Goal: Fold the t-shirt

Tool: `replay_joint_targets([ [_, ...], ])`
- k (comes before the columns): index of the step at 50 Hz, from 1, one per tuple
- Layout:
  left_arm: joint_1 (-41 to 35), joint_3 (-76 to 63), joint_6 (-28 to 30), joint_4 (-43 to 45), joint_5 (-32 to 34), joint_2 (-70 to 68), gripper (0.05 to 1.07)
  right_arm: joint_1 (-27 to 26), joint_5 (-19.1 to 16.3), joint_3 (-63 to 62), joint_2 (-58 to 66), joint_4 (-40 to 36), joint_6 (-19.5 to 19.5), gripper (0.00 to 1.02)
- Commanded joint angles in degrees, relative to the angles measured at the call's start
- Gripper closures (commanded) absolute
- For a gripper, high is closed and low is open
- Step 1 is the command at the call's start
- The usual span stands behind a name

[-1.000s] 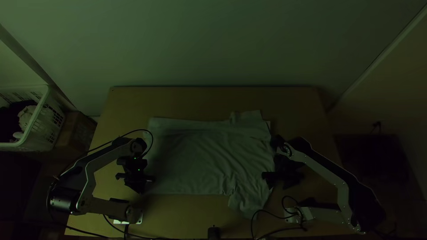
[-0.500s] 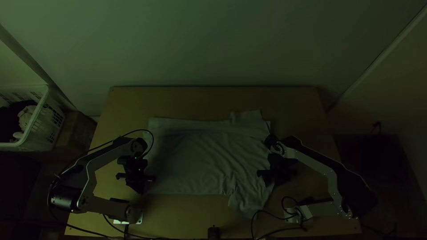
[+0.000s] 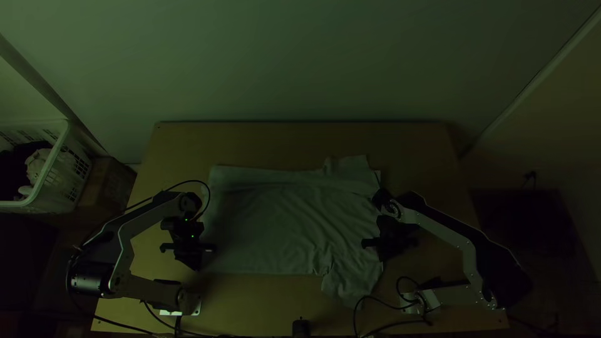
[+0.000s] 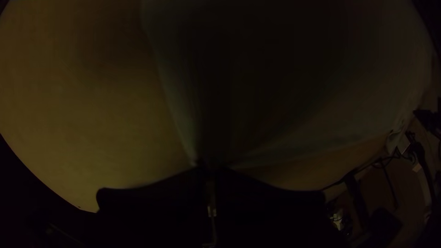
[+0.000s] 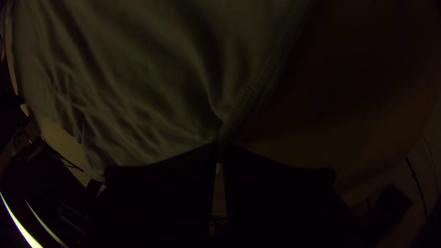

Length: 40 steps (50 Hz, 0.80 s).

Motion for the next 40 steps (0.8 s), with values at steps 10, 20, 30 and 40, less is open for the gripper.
replay_joint_targets([
  [10, 4.7, 3.4, 3.2, -3.2, -0.1, -0.7, 1.04, -4.2, 0.4, -0.9, -2.6, -5.9, -3.1, 1.0],
  [20, 6.3, 3.3, 3.8, -3.5, -0.6, -2.2, 1.04, -7.2, 3.4, 0.0, -3.6, -8.6, -4.3, 1.0],
  [30, 9.2, 8.8, 4.7, -5.0, -0.6, -3.3, 1.04, -6.2, 3.3, 3.2, -8.2, -10.0, -4.1, 1.0],
  [40, 9.2, 16.3, 3.3, -5.2, -0.6, -2.2, 1.04, -6.2, 3.4, 6.6, -8.5, -10.0, -4.0, 1.0],
])
